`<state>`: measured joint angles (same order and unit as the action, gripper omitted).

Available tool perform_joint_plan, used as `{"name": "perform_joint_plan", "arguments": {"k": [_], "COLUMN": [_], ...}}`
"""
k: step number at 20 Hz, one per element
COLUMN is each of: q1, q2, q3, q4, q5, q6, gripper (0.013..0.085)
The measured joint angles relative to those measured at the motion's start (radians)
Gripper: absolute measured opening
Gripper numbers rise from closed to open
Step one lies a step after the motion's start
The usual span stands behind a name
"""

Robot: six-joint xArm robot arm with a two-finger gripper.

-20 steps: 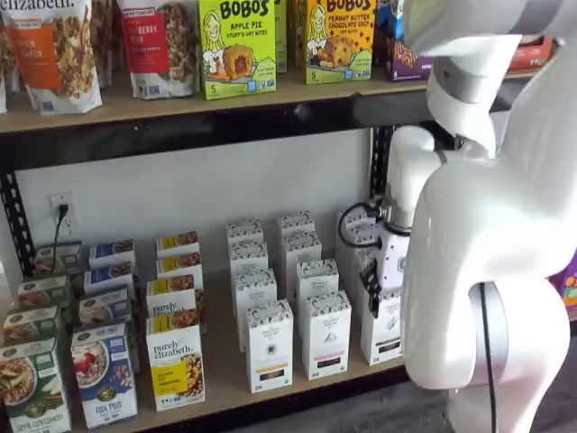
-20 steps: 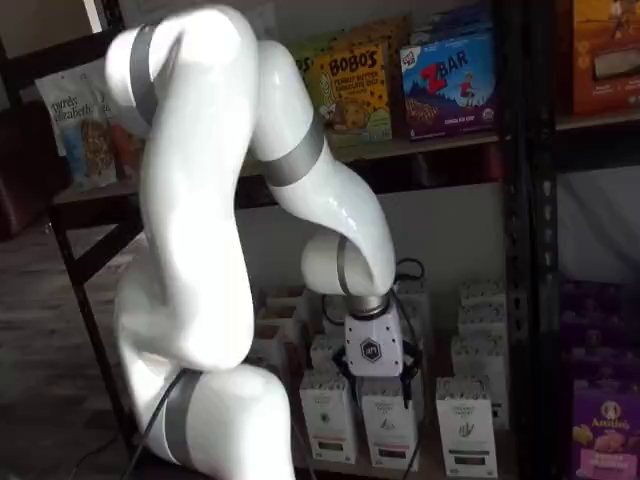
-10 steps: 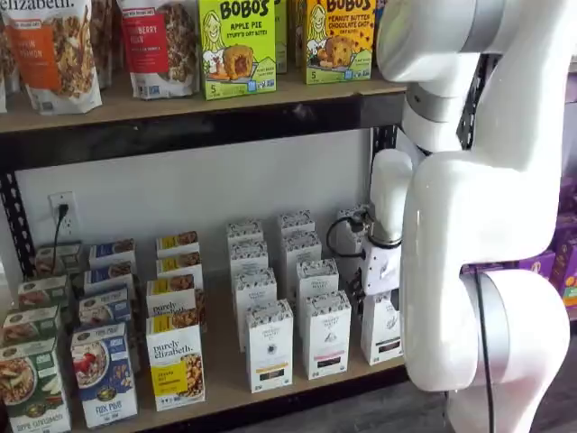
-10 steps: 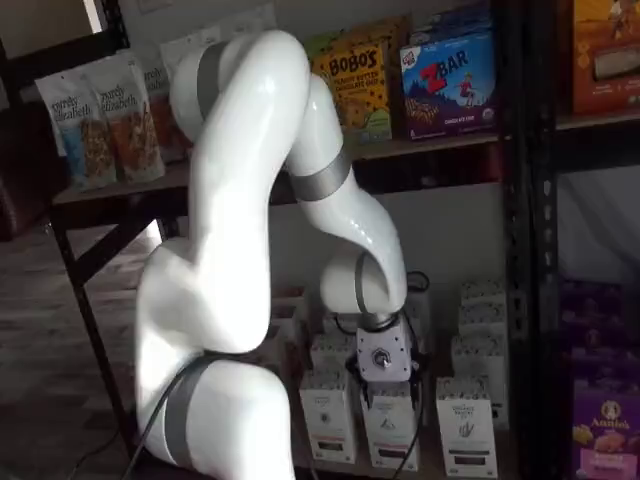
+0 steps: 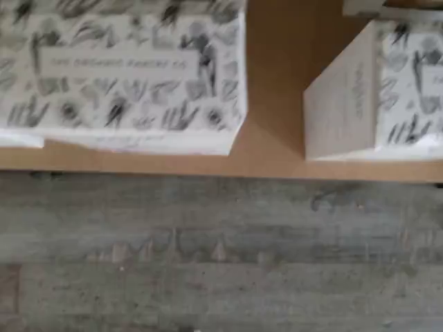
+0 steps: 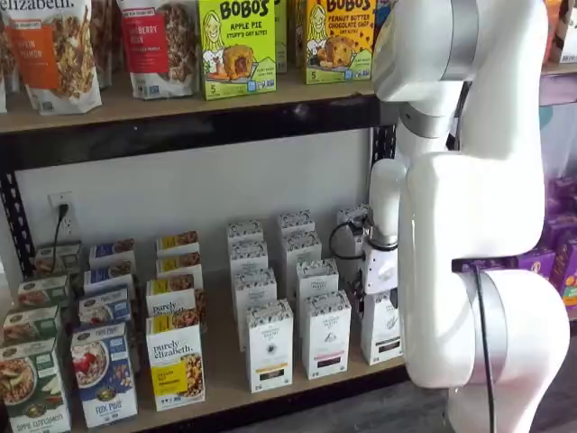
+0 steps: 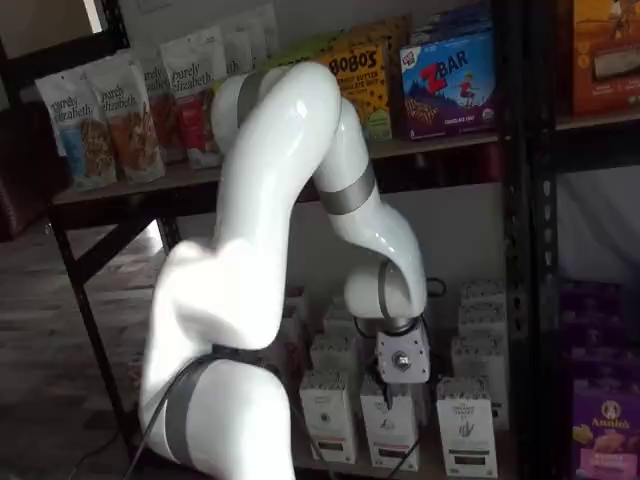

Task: Pick up the white box with a green strip in the middle, on the bottom shelf, the sixth box from the left

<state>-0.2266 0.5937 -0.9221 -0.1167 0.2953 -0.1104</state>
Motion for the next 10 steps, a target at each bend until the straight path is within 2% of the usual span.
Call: {"name": "perform_joint_plan", "arguments": {"k": [3, 7, 10], "q1": [-0.014, -0.024, -0.032], "q2": [0.049, 0.098, 0.126], "q3": [-0.078, -0.162, -0.207], "q4": [0.018, 0.023, 0.051], "q5": [0.022, 0.065, 0.082], "q6": [-0.031, -0.047, -0.082], "gripper": [0.0850, 0.0850, 0.0850]}}
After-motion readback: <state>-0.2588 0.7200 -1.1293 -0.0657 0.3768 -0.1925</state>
